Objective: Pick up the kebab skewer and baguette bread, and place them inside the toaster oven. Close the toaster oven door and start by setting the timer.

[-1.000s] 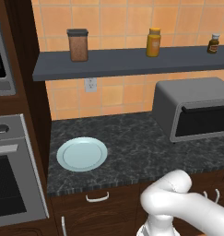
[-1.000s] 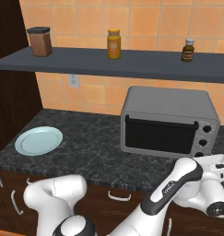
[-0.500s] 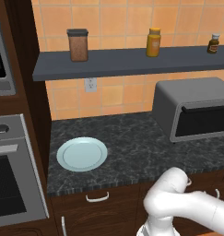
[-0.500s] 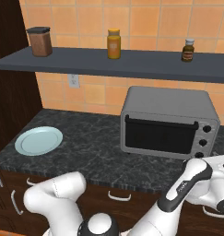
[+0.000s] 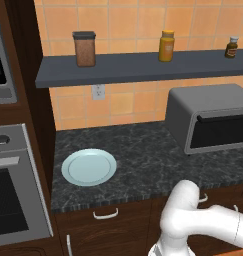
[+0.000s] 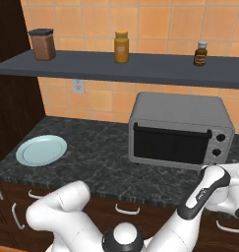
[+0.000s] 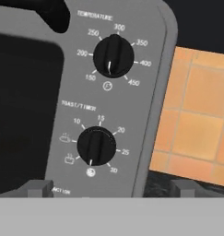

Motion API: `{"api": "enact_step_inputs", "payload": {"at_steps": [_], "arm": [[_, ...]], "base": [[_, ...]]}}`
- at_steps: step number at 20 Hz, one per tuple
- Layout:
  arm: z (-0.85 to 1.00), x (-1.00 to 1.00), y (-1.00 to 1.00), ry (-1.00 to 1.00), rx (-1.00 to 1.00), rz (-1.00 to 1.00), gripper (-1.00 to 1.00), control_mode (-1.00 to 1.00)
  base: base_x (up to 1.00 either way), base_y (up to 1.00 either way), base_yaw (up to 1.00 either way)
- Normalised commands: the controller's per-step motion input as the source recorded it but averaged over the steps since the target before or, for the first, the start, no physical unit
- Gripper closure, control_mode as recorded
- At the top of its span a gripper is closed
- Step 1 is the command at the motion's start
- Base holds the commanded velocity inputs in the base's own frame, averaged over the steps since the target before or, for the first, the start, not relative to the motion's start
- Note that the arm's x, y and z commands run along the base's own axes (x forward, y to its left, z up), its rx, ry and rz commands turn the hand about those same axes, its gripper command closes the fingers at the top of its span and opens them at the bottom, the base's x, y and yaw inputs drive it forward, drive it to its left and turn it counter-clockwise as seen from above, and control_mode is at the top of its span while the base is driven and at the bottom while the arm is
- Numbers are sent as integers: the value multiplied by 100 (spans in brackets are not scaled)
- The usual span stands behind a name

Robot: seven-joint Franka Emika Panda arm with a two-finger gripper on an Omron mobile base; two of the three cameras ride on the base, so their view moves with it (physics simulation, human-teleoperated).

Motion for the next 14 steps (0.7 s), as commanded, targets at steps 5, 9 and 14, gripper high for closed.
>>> {"api": "enact_step_inputs", "payload": {"at_steps": [5,9,14], "arm": [[-4,26,-27,-1,11,0,-100,-100],[0,2,-15,-4,16,1,-100,-100],[-1,2,-1,-7,13,4,-100,-100]], "base": [[0,0,0],[0,0,0],[0,0,0]]}}
